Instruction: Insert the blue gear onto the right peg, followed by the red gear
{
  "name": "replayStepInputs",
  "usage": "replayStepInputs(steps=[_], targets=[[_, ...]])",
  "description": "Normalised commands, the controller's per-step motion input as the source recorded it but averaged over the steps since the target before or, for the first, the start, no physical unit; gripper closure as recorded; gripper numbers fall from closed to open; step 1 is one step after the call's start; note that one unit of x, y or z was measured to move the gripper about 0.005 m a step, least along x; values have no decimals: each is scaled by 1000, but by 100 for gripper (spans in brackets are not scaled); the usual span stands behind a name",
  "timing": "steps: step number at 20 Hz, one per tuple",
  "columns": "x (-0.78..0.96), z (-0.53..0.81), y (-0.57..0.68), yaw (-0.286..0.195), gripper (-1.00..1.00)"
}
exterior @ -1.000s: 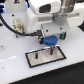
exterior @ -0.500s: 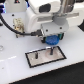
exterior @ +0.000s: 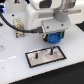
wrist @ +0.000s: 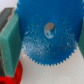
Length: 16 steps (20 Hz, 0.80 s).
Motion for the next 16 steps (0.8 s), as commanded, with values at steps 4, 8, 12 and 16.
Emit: replayStepInputs(steps=[4, 8, 12, 16], targets=[[473, 502, -26, 0, 100], [543, 465, -86, 0, 100], [594, 433, -79, 0, 100], [649, 340, -65, 0, 100]])
